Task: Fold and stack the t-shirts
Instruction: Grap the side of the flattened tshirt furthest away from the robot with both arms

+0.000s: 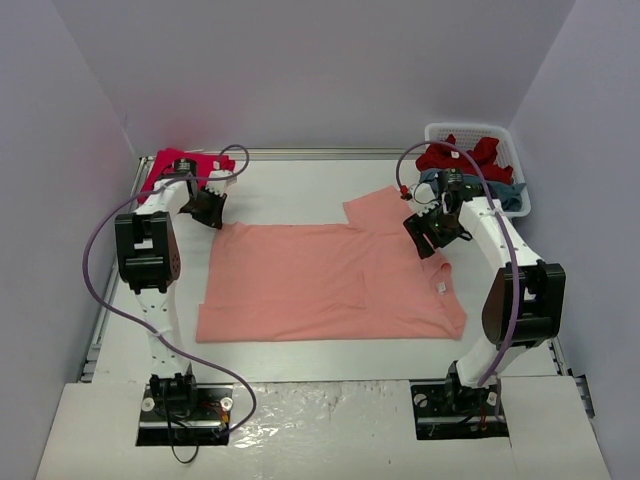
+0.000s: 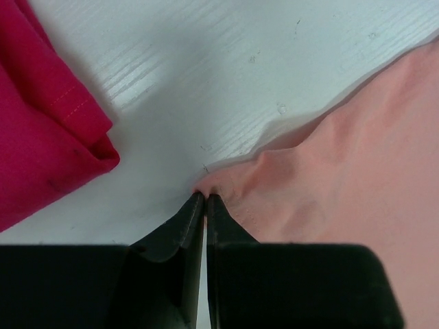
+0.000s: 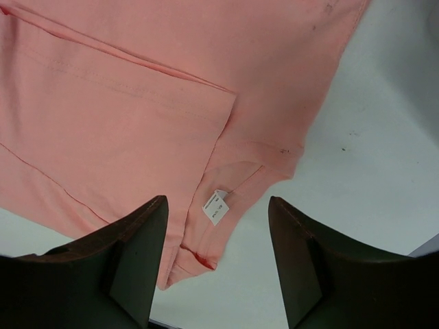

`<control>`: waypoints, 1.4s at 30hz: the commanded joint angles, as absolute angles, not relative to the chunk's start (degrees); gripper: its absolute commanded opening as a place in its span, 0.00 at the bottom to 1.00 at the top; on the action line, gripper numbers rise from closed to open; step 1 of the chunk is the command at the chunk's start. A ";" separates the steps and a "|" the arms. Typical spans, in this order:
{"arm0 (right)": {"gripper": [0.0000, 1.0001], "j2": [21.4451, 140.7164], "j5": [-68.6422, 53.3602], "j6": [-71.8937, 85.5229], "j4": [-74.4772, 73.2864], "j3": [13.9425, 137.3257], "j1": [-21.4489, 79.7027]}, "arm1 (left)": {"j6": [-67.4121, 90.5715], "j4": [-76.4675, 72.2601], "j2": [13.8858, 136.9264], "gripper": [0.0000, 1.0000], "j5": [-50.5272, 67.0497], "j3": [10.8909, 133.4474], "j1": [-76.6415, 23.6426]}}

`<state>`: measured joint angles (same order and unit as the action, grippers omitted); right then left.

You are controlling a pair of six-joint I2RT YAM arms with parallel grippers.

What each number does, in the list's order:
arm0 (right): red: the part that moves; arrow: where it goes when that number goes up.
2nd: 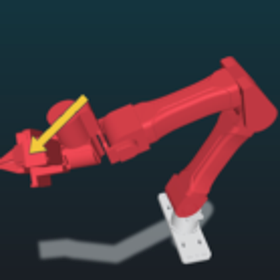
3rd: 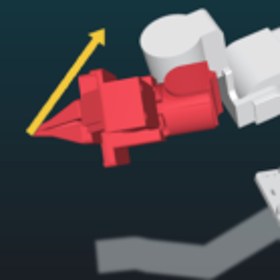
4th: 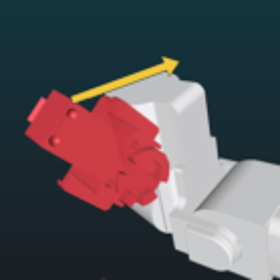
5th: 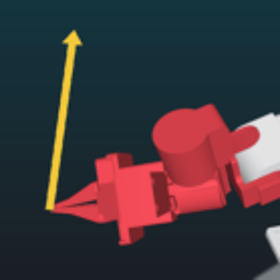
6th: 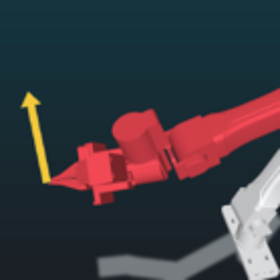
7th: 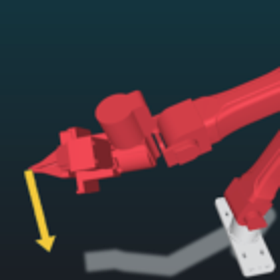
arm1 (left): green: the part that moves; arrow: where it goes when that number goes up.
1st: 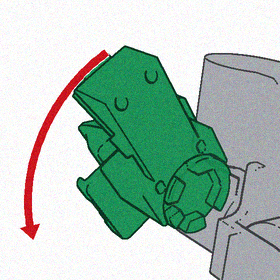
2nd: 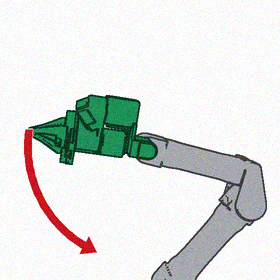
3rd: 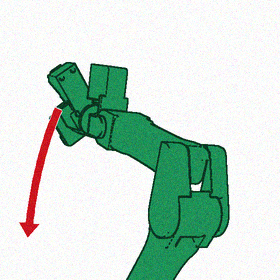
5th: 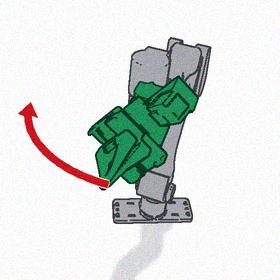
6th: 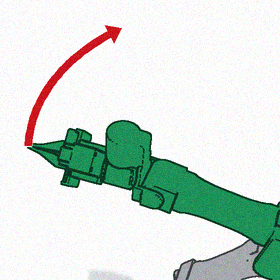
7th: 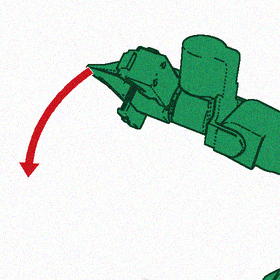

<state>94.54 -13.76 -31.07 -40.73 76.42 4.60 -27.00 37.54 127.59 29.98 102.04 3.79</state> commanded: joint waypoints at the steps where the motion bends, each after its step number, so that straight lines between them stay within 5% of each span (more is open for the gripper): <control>1: 0.56 95.10 -13.27 -30.76 -41.75 77.34 5.10 | -27.78 38.85 125.78 0.02 26.54 99.41 3.08; 14: 0.56 100.45 -13.97 -30.59 -41.75 89.72 5.54 | -23.12 33.66 117.34 0.02 23.55 94.40 2.90; 42: 0.58 140.53 -16.88 -22.24 -41.32 142.36 6.59 | -23.03 33.58 113.91 0.02 22.50 94.40 3.60</control>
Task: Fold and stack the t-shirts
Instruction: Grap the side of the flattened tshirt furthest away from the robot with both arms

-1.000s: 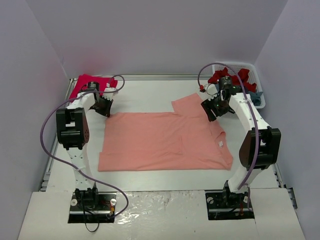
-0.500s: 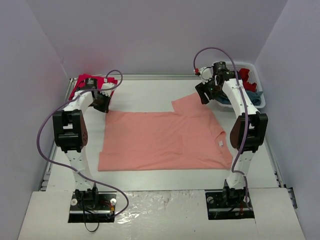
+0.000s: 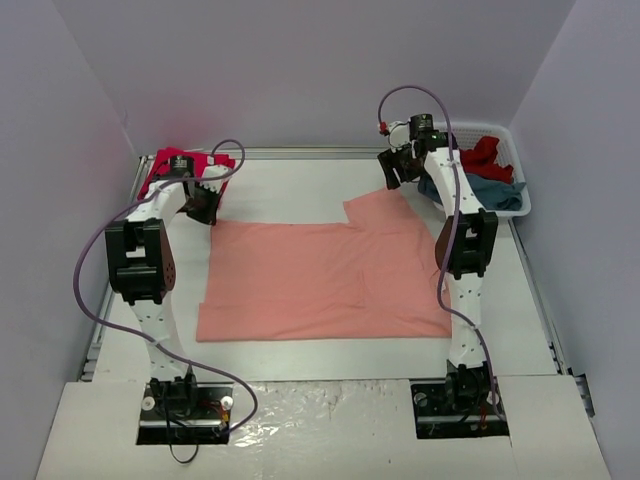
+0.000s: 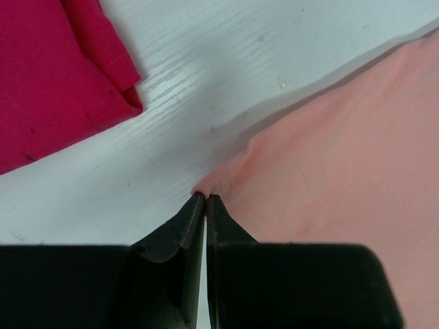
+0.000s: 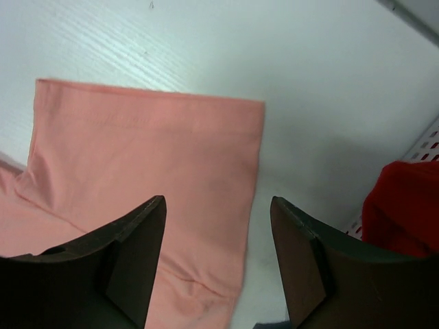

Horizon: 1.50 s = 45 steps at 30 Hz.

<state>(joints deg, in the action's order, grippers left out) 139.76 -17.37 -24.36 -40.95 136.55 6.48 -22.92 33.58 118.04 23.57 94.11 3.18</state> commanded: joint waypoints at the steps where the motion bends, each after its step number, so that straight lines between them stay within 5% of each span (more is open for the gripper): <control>1: 0.59 141.32 -16.79 -21.71 -40.61 142.82 6.59 | -23.03 33.49 113.73 0.02 22.41 94.39 3.69; 12: 0.78 145.02 -14.50 -20.13 -33.93 142.65 7.38 | -22.76 32.70 113.99 0.02 22.24 92.99 3.96; 45: 0.77 158.90 -28.91 -10.02 -33.75 150.91 3.52 | -23.47 31.55 114.87 0.02 22.94 89.47 5.18</control>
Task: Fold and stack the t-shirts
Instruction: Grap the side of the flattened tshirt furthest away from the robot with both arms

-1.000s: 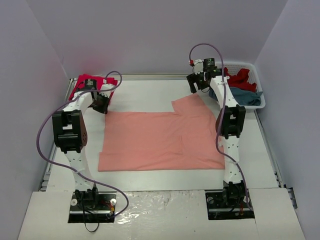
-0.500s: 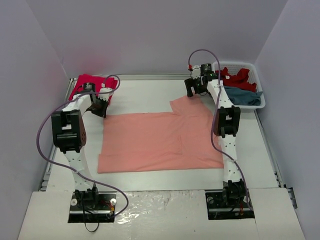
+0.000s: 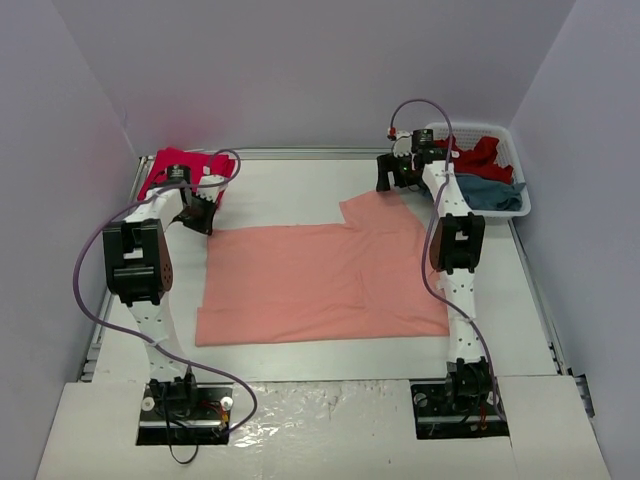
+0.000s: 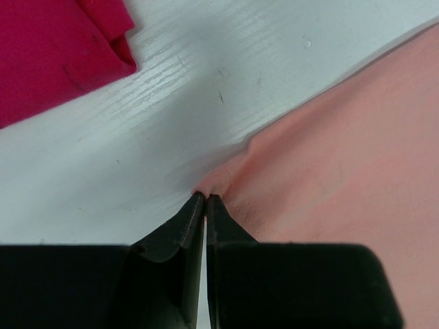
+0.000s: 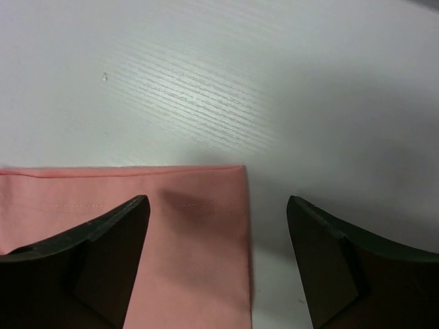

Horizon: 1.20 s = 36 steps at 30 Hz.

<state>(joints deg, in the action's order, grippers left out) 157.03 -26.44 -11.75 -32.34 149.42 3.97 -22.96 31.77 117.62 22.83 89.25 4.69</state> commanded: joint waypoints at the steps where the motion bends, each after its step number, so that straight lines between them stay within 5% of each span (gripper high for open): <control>1: 0.76 159.17 -29.00 -9.93 -33.75 151.00 3.43 | -23.38 31.47 114.87 0.03 22.94 89.47 5.19; 9: 0.52 159.96 -32.26 -10.02 -34.54 150.21 3.34 | -23.55 31.46 115.40 0.02 22.94 89.56 5.10; 29: 0.19 159.61 -27.69 -10.72 -35.33 148.97 3.52 | -23.55 32.08 116.02 0.02 23.47 89.74 5.19; 36: 0.00 159.17 -25.84 -11.07 -35.33 149.24 3.51 | -23.38 32.34 116.10 0.02 23.38 90.44 5.10</control>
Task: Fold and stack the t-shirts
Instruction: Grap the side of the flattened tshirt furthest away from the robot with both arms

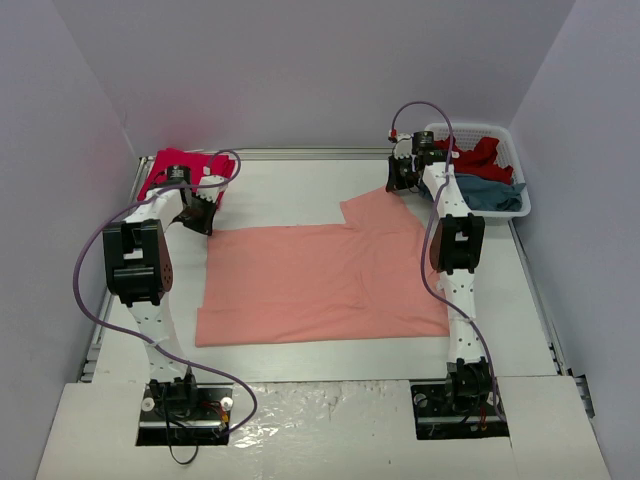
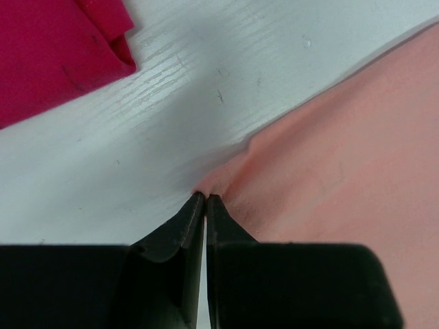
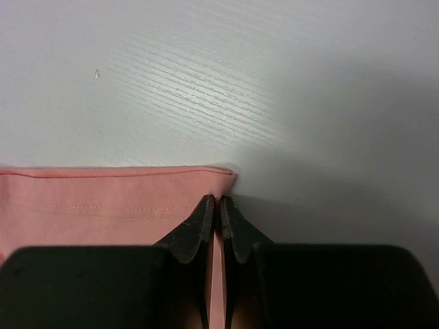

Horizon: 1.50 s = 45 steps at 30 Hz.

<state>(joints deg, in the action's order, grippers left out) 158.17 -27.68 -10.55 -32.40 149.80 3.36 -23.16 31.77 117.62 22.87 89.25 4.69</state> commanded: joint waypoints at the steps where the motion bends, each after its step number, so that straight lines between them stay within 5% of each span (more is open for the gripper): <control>1: 0.00 158.82 -25.40 -11.16 -35.42 149.15 3.60 | -23.20 32.60 116.10 0.02 23.38 90.79 5.18; 45: 0.00 124.28 -23.55 -16.17 -36.12 121.91 2.64 | -20.65 34.19 102.84 0.02 41.21 87.55 8.26</control>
<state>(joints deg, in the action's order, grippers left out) 130.43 -23.38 -15.31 -34.61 123.48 3.18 -19.53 33.26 107.79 37.28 88.12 7.25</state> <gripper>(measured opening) 0.015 0.032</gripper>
